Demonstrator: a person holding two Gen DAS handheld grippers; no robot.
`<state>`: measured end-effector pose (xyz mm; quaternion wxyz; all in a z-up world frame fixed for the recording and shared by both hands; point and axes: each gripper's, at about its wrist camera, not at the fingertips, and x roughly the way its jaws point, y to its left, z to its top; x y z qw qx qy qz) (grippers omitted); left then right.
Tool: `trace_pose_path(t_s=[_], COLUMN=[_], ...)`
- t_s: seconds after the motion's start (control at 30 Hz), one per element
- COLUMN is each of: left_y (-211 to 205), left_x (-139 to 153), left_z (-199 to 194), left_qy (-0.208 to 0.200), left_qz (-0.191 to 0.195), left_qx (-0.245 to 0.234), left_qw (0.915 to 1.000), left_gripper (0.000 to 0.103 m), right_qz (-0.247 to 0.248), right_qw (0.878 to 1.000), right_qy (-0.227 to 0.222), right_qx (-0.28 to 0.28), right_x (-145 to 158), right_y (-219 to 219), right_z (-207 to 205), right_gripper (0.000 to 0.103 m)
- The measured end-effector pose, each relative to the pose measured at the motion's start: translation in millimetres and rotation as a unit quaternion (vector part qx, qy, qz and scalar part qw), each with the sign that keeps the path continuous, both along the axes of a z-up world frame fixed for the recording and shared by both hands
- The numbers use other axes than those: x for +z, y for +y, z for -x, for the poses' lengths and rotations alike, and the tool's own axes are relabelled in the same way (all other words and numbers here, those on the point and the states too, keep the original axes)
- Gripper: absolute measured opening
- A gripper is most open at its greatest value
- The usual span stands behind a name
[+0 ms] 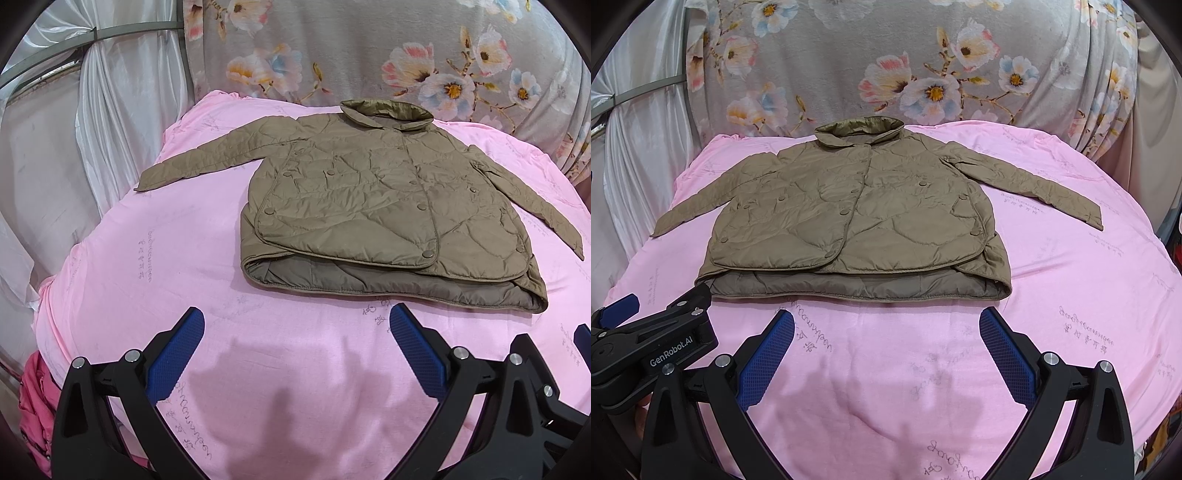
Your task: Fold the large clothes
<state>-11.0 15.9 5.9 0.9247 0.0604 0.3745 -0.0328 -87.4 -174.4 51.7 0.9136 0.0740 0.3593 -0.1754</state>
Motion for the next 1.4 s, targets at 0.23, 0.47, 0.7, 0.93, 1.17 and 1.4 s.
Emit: trace_pose_path(t_s=[0.23, 0.47, 0.7, 0.93, 1.17, 1.4], left_y=[1, -2, -8, -7, -7, -15], left_x=[0, -11, -14, -16, -21, -26], left_z=[0, -4, -30, -76, -128, -165], left_qy=[0.001, 0.007, 0.017, 0.014, 0.016, 0.007], left_qz=[0.0, -0.001, 0.002, 0.006, 0.019, 0.014], left_qx=[0.0, 0.0, -0.001, 0.014, 0.026, 0.039], left_qw=[1.0, 1.0, 0.9999, 0.9998, 0.9993, 0.9991], left_gripper=[0.098, 0.098, 0.098, 0.098, 0.098, 0.098], right_qz=[0.0, -0.003, -0.039, -0.07, -0.177, -0.275], right_qw=[1.0, 1.0, 0.999, 0.994, 0.959, 0.908], right_qy=[0.001, 0.004, 0.003, -0.016, -0.065, -0.117], right_qx=[0.0, 0.001, 0.003, -0.086, -0.213, -0.293], right_x=[-1, -5, -16, -12, -37, -73], right_y=[-1, 3, -31, -147, -298, -404], right_z=[0, -3, -24, -44, -55, -64], right_gripper=[0.098, 0.098, 0.098, 0.098, 0.098, 0.098])
